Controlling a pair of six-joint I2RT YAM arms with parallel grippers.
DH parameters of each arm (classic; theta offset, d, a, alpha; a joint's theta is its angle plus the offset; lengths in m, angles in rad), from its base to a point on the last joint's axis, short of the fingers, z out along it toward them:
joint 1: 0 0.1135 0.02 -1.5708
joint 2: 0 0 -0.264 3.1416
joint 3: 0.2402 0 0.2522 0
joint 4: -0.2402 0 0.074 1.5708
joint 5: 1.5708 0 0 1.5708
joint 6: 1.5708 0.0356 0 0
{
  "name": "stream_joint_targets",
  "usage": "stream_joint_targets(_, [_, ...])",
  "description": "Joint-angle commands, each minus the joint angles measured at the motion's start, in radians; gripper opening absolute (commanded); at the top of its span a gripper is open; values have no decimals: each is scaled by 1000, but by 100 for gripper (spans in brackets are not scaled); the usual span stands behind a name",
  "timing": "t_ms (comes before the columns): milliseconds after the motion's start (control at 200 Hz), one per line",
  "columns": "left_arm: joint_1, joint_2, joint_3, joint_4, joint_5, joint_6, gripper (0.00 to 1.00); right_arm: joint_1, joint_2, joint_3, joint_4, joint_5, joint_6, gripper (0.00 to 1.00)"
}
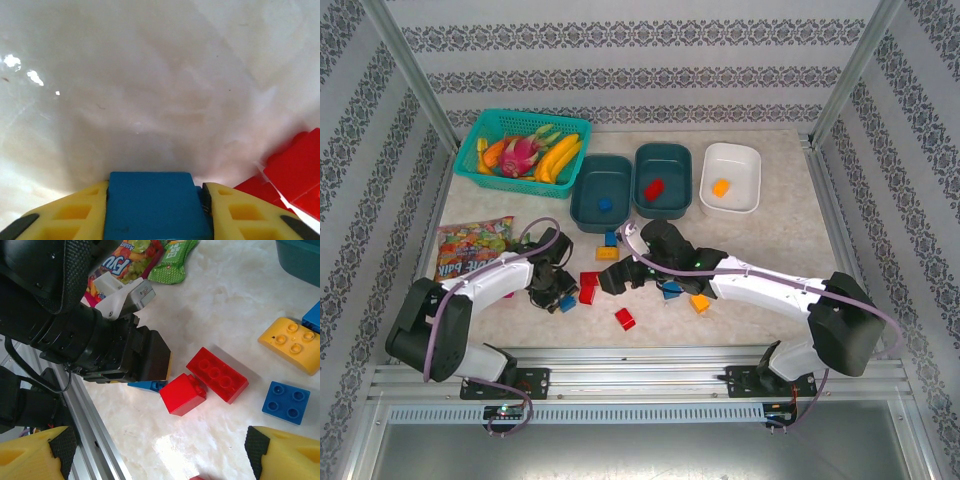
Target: Sort the legos into containers by color
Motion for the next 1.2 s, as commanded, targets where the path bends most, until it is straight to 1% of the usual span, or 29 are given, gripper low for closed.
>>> stream_joint_targets(0, [-8, -58, 40, -89, -69, 31, 33, -12, -10, 27, 16, 2, 10, 90])
stream_joint_targets(130, [-1, -102, 144, -167, -92, 92, 33, -16, -58, 18, 41, 26, 17, 89])
stream_joint_targets(210, [0, -90, 243, -207, -105, 145, 32, -27, -92, 24, 51, 69, 31, 89])
stream_joint_targets(295, [0, -43, 374, -223, -116, 215, 32, -56, -118, 38, 55, 117, 65, 89])
stream_joint_targets(370, [-1, 43, 513, -231, -118, 287, 31, -93, -130, 51, 66, 141, 98, 89])
stream_joint_targets(555, [0, 332, 863, -266, -140, 419, 29, -185, -122, 118, 34, 191, 127, 90])
stream_joint_targets(684, [-2, 529, 1109, -344, -183, 494, 27, -254, -92, 153, 6, 200, 171, 90])
stream_joint_targets(749, [-1, 615, 1202, -380, -200, 517, 27, -276, -82, 157, -5, 205, 179, 89])
stream_joint_targets(939, [-2, 770, 1335, -458, -241, 543, 27, -313, -47, 160, -25, 201, 172, 89])
stream_joint_targets(1034, [-4, 807, 1343, -480, -266, 536, 27, -332, -39, 151, -11, 207, 183, 89])
stream_joint_targets(1194, [-8, 852, 1344, -482, -258, 529, 32, -361, -31, 148, -4, 210, 194, 90])
